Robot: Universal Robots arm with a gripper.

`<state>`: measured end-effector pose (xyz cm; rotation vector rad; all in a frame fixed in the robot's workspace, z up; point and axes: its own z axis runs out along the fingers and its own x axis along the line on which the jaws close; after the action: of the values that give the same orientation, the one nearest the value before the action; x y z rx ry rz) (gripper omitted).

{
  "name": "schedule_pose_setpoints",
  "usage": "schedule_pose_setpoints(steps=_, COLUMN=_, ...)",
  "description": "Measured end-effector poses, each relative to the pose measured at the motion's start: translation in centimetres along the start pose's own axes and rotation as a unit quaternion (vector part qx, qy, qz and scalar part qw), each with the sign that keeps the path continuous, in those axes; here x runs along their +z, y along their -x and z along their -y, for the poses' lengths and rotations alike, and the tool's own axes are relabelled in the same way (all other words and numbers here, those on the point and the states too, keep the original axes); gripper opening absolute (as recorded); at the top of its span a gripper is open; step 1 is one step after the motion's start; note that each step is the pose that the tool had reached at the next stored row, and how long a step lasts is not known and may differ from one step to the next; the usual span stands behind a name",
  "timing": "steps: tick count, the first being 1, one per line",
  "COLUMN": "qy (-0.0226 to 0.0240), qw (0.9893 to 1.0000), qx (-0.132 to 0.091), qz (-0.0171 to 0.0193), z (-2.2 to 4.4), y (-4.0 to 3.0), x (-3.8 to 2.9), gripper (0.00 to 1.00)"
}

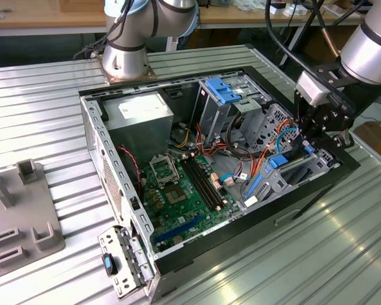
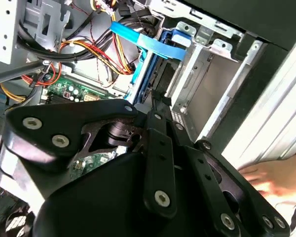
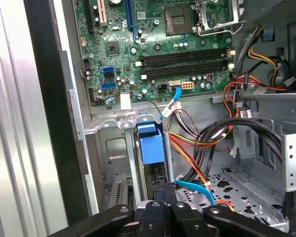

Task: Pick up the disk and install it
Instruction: 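Insert the disk into the insertion slot, then insert the first disk wire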

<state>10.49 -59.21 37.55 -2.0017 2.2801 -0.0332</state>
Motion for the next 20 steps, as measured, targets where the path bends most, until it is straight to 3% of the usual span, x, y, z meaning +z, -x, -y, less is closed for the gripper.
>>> schedule_pose_setpoints(steps=1, qy=-0.0001, qw=1.0000, qx=0.001, qz=-0.0002, z=0.10, y=0.07, x=-1.08, gripper=0.11)
schedule_pose_setpoints(steps=2, qy=-0.0001, qw=1.0000, qx=0.002, qz=-0.0001, z=0.11, y=0.09, x=-1.29, gripper=0.11)
schedule_pose_setpoints(steps=5, qy=-0.0002, qw=1.0000, qx=0.002, qz=-0.0002, z=0.06, y=0.08, x=-1.30, gripper=0.11)
schedule_pose_setpoints(steps=10, qy=-0.0002, qw=1.0000, qx=0.002, qz=0.0000, z=-0.99, y=-0.07, x=-1.39, gripper=0.11)
schedule_pose_setpoints(steps=20, qy=-0.0001, qw=1.0000, qx=0.002, qz=0.0000, z=-1.12, y=-0.07, x=-1.41, gripper=0.11)
